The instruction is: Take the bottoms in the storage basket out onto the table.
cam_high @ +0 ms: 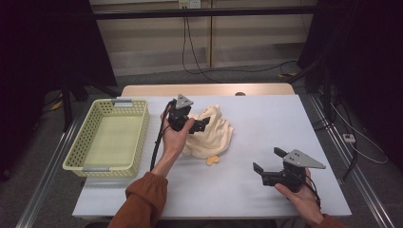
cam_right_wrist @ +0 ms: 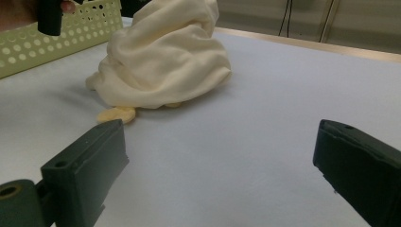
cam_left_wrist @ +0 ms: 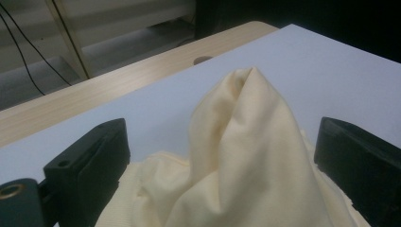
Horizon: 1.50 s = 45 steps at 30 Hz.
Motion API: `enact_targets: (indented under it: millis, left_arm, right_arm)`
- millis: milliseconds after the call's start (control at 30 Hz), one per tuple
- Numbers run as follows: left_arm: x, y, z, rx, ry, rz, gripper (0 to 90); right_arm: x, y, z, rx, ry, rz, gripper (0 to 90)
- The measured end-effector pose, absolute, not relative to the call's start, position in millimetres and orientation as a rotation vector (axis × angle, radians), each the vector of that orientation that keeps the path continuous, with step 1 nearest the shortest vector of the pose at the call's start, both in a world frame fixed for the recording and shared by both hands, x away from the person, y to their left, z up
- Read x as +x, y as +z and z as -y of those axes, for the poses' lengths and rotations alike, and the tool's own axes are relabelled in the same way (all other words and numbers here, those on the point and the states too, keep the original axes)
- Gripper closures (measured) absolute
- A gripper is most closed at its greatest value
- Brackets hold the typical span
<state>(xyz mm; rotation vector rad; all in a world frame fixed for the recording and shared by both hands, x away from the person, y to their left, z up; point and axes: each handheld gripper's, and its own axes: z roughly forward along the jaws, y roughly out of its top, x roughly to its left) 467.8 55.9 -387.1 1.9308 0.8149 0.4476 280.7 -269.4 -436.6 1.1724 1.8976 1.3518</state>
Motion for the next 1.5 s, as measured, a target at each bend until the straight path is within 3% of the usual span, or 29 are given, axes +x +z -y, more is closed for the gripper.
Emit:
enact_targets:
  millis: [967,1500]
  left_arm:
    - [445,-381,-76,1.964,0.426,-0.770,4.9]
    - [424,-363,-86,1.941,0.547,-0.722,4.9]
  right_arm:
    - [281,-437,269,1.171,1.349,-1.898,3.5]
    - [281,-437,268,1.167,1.346,-1.903,3.5]
